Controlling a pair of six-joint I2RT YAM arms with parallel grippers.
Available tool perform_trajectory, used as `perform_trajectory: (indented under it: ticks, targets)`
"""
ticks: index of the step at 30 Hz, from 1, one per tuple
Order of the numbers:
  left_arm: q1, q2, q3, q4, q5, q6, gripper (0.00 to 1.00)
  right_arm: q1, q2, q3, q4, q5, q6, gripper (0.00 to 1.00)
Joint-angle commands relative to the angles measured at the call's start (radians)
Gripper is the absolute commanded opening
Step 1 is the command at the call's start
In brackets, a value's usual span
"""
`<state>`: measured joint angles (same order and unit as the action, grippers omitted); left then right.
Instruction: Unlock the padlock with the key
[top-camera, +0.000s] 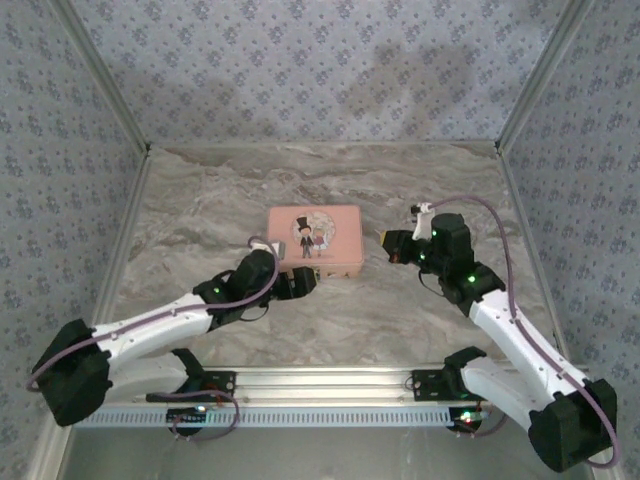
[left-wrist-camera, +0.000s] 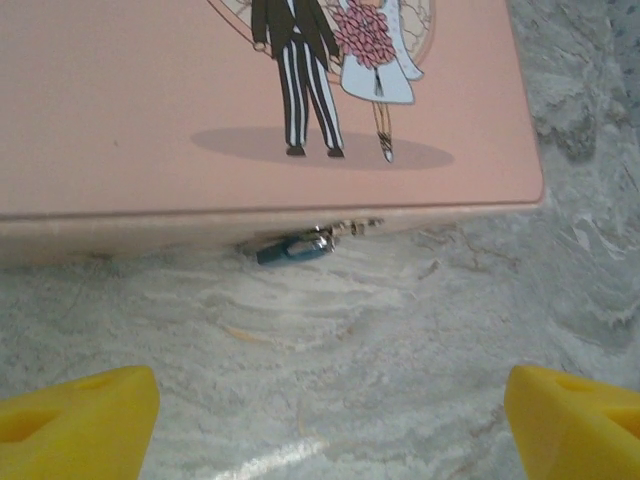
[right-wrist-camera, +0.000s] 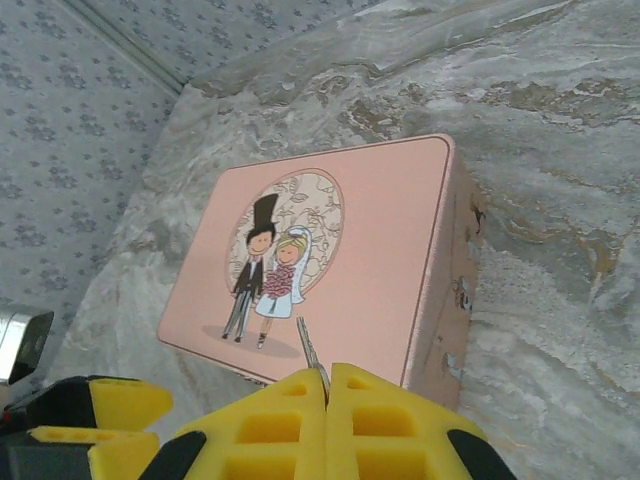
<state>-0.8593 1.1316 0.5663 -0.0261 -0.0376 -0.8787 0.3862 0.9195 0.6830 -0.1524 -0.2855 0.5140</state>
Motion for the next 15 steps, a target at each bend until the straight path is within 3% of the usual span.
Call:
perform_trajectory:
  ticks: [1,15]
  targets:
    - [0.032,0.045,0.003,0.128,-0.019,0.039,0.90,0.019,0.022,-0.011,-0.009,0.065,-0.029,0.00]
    - [0.116,0.242,0.120,0.206,0.029,0.185,0.91,0.074,0.171,0.047,-0.045,0.249,-0.083,0.00]
